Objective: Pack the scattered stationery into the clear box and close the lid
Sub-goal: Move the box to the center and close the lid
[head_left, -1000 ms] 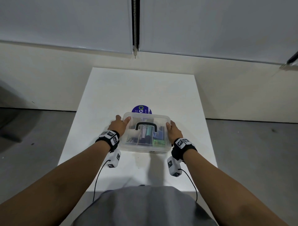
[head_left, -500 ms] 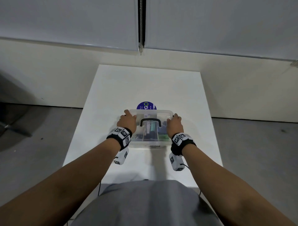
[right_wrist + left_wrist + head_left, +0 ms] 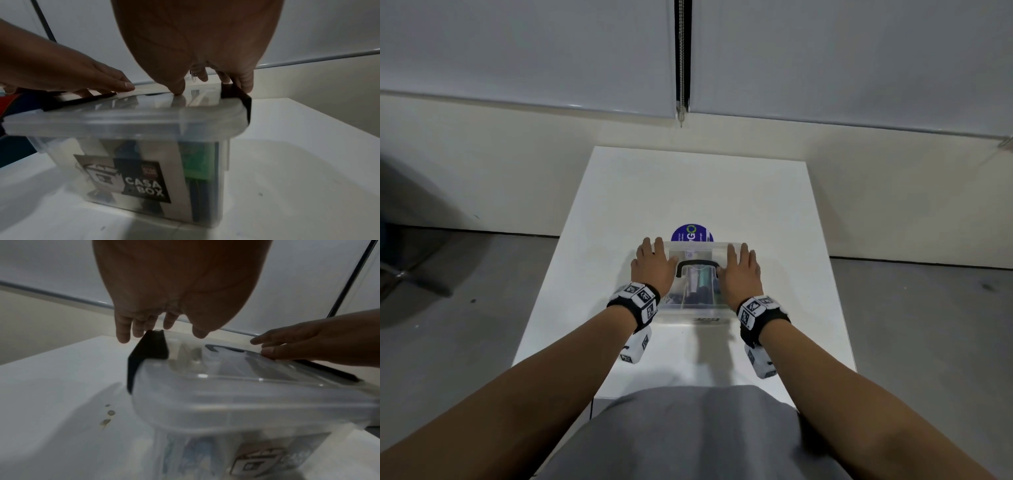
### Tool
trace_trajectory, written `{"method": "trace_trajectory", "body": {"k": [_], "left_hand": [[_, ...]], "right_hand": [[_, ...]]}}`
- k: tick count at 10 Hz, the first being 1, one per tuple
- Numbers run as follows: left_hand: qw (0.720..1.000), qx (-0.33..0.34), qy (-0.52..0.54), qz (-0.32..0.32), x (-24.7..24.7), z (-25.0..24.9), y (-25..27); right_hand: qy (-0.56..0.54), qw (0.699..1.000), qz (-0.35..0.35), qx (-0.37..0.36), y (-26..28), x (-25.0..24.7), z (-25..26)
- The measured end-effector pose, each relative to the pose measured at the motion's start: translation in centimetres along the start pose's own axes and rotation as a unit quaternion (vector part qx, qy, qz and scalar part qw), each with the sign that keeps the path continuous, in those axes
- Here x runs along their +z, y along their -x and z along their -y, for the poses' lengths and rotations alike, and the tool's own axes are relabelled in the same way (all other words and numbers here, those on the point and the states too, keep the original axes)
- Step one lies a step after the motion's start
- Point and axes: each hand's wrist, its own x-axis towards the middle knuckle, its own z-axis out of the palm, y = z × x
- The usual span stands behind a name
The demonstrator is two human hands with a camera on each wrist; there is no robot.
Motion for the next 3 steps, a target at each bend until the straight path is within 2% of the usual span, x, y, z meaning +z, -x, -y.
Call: {"method": "trace_trajectory", "body": {"k": [1,3], "left_hand": [[0.999,0.001,0.034,0.013,0.9,1.0,0.4],[0.996,0.002,0.088,-0.014,1.8,1.5,1.6]], "right_hand": [[0.017,1.000,-0.005,-0.002,0.5,0.7,-0.4],[-0.013,1.000,-0.027,-0.006,1.6,1.4,-1.0]]}}
